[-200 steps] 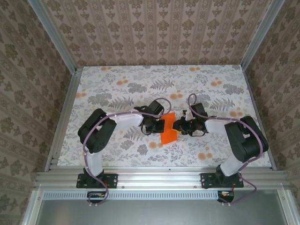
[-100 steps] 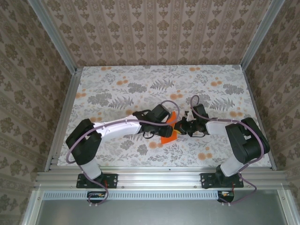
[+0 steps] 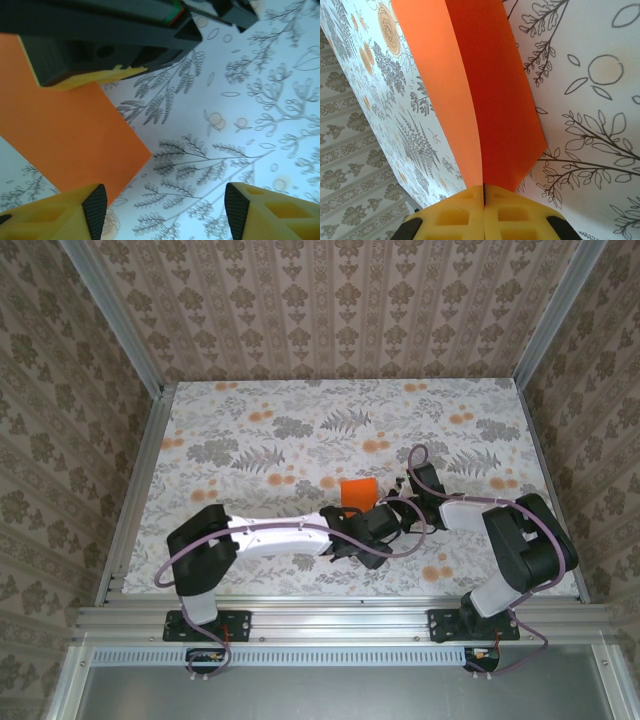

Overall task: Fold a paper plane with a square sheet of paper (pick it up from the middle)
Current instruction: Third fold the triangle at the center of the table.

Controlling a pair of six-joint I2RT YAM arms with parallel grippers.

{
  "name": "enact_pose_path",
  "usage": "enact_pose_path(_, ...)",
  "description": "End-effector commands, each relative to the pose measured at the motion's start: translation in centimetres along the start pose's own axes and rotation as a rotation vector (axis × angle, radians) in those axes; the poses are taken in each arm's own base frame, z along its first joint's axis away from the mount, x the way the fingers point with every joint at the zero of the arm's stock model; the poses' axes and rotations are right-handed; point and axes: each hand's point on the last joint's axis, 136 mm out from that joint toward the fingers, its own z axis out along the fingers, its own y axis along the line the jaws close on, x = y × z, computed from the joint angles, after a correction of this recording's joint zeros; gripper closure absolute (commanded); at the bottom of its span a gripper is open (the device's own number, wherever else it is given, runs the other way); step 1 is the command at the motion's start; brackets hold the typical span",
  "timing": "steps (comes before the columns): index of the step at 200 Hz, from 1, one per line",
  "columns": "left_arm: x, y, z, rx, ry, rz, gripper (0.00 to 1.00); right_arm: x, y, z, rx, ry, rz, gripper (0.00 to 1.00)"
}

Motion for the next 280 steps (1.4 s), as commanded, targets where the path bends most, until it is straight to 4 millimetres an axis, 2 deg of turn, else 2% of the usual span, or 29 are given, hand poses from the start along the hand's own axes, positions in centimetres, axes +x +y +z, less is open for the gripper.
enact_pose_path(1,-0.5,1.8,0.0,-0.122,0.001,0.043,0.33,0.1,0.3,-0.1,-0.009,-0.017,-0.002,0.93)
enact_pose_path(40,-1.1,2.9,-0.3,-0.192,-0.017,0.032,0.38,0.1,0.1,-0.1,-0.005,-0.015,0.002,0.92)
enact_pose_path(95,-1.2,2.8,-0.7,-0.173,-0.029,0.037,0.73,0.1,-0.3,-0.1,0.020,-0.012,-0.005,0.90)
enact_pose_path(142,-1.2,3.0,-0.6,-0.138,-0.024,0.017,0.95,0.1,-0.3,-0.1,0.032,-0.010,-0.015,0.87)
enact_pose_path(154,-1.2,3.1,-0.5,-0.120,-0.020,0.011,1.00,0.1,-0.1,-0.2,0.032,-0.008,-0.023,0.82)
enact_pose_path(175,-1.3,3.1,-0.4,-0.066,-0.020,-0.011,1.00,0.1,0.2,-1.0,0.055,0.005,-0.083,0.70)
enact_pose_path(206,-1.2,3.4,-0.5,0.013,-0.033,-0.051,1.00,-0.8,-1.2,-4.1,0.216,-0.020,-0.162,0.63)
enact_pose_path(225,-1.0,3.4,-0.4,0.064,-0.034,-0.073,1.00,-1.8,-0.1,-5.3,0.220,-0.060,-0.205,0.61)
enact_pose_path(233,-0.9,3.6,-0.3,0.074,-0.031,-0.081,1.00,-2.1,0.8,-5.5,0.203,-0.066,-0.228,0.61)
enact_pose_path(252,-0.9,3.7,-0.3,0.096,-0.025,-0.092,1.00,-2.4,3.1,-4.8,0.124,-0.040,-0.262,0.72)
enact_pose_path(280,-1.1,3.9,-0.3,0.117,-0.024,-0.104,1.00,-2.8,4.5,-2.9,0.110,0.013,-0.288,0.83)
